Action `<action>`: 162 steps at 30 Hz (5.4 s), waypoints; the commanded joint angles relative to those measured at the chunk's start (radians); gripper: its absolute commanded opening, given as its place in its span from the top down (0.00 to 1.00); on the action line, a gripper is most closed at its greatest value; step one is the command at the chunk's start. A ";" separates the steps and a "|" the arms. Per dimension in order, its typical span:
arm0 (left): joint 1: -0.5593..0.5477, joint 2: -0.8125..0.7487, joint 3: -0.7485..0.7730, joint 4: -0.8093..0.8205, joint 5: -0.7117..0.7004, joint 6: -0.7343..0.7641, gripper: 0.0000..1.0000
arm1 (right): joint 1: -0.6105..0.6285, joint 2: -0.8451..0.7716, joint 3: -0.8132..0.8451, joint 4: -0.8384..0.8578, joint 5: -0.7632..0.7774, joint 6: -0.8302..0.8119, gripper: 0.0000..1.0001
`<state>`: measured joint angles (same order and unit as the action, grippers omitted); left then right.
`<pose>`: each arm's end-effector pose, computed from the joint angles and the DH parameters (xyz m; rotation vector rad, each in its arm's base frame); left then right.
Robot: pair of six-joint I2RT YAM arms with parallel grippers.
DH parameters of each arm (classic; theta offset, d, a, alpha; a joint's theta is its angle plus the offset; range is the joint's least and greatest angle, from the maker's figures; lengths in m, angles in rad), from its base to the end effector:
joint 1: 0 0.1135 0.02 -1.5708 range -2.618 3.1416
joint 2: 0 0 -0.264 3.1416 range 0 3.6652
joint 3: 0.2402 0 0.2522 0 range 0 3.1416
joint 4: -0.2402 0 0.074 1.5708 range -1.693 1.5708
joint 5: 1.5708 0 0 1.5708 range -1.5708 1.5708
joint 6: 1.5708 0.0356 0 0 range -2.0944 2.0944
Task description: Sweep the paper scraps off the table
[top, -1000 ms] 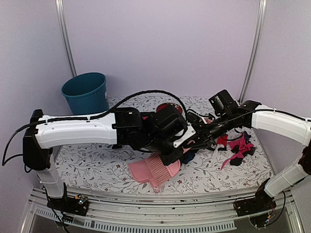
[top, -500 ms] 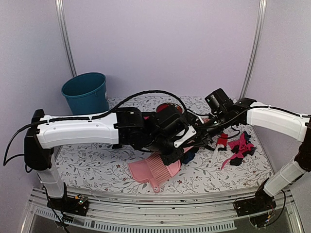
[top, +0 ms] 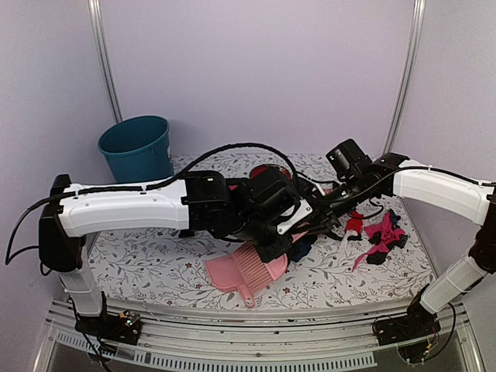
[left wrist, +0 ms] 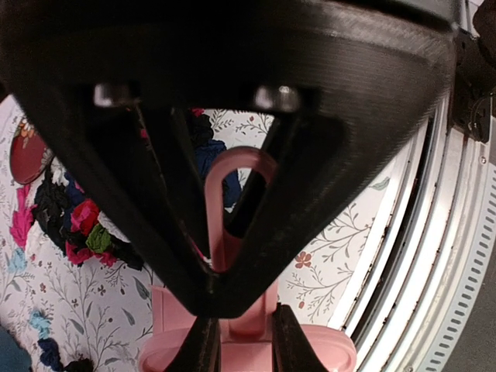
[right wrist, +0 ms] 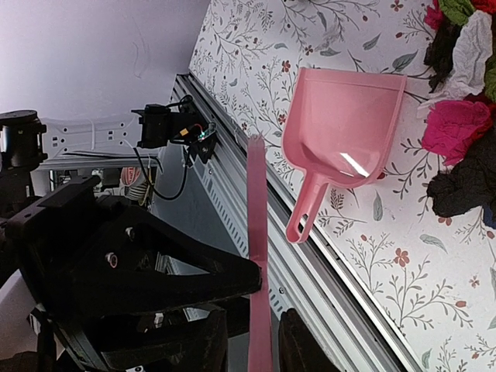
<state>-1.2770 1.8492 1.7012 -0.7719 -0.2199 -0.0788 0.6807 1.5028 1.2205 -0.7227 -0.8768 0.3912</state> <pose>0.1260 -0.3898 0.3040 1.3244 2.1037 -0.3121 0.2205 0.2138 0.2846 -0.7579 2.6338 1.4978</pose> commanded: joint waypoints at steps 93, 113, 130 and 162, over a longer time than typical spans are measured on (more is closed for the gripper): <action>0.032 -0.153 -0.695 0.147 -0.001 -0.551 0.54 | -0.230 -0.283 -0.104 -0.004 0.396 0.082 0.98; 0.055 -0.363 -0.915 0.448 -0.067 -0.545 0.34 | -0.230 -0.340 -0.127 -0.023 0.415 0.100 0.98; 0.057 -0.335 -1.001 0.557 -0.050 -0.520 0.44 | -0.230 -0.297 -0.067 -0.033 0.399 0.112 0.98; 0.062 -0.356 -0.876 0.300 -0.078 -0.523 0.74 | -0.233 -0.322 -0.040 -0.084 0.460 0.112 0.98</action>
<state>-1.2114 1.5455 0.7715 -0.3733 -0.2985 -0.6033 0.4511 1.1633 1.0634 -0.7498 -0.4641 0.5335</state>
